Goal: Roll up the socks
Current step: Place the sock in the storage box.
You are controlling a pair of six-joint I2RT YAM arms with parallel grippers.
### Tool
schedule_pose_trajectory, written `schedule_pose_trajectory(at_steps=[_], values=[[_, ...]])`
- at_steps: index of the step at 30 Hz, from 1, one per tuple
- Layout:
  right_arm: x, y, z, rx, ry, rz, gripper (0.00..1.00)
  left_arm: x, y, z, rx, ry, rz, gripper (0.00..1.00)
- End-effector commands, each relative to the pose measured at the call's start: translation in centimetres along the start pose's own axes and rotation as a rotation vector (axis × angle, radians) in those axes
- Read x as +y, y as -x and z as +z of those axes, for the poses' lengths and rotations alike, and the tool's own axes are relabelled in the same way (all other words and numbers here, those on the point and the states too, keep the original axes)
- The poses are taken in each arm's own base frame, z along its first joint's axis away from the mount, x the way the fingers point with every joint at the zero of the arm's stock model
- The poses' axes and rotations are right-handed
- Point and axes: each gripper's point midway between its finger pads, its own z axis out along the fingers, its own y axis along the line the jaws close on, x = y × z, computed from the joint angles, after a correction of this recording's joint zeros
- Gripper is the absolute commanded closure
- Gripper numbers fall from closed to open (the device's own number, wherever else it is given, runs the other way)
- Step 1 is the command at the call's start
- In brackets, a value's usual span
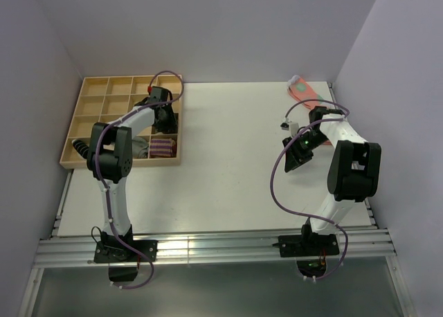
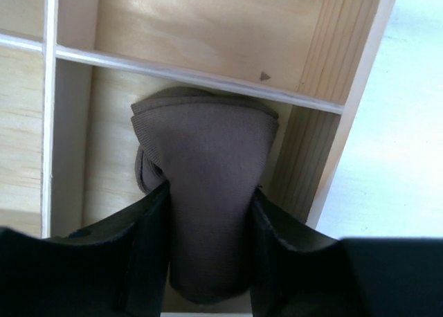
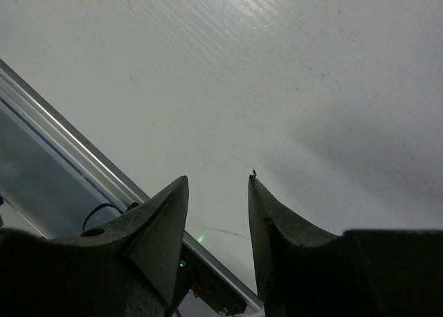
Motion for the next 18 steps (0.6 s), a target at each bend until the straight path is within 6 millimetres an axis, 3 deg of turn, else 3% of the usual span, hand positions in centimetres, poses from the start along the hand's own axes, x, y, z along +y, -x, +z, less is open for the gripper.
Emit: schedule_pose_trajectory(at_steps=[1, 12, 16, 18], values=[[0.0, 0.5, -0.8, -0.028, -0.023, -0.033, 0.53, 0.9, -2.6, 1.1, 0.070, 0.024, -0.009, 0.49], [0.0, 0.4, -0.8, -0.024, -0.024, -0.036, 0.53, 0.5, -1.0, -0.4, 0.024, 0.020, -0.016, 0.46], [0.1, 0.5, -1.0, -0.026, -0.021, -0.036, 0.53, 0.5, -0.3, -1.0, 0.011, 0.025, -0.015, 0.38], [0.1, 0.5, -1.0, -0.026, -0.023, -0.037, 0.53, 0.5, 0.0, -1.1, 0.004, 0.026, -0.018, 0.26]])
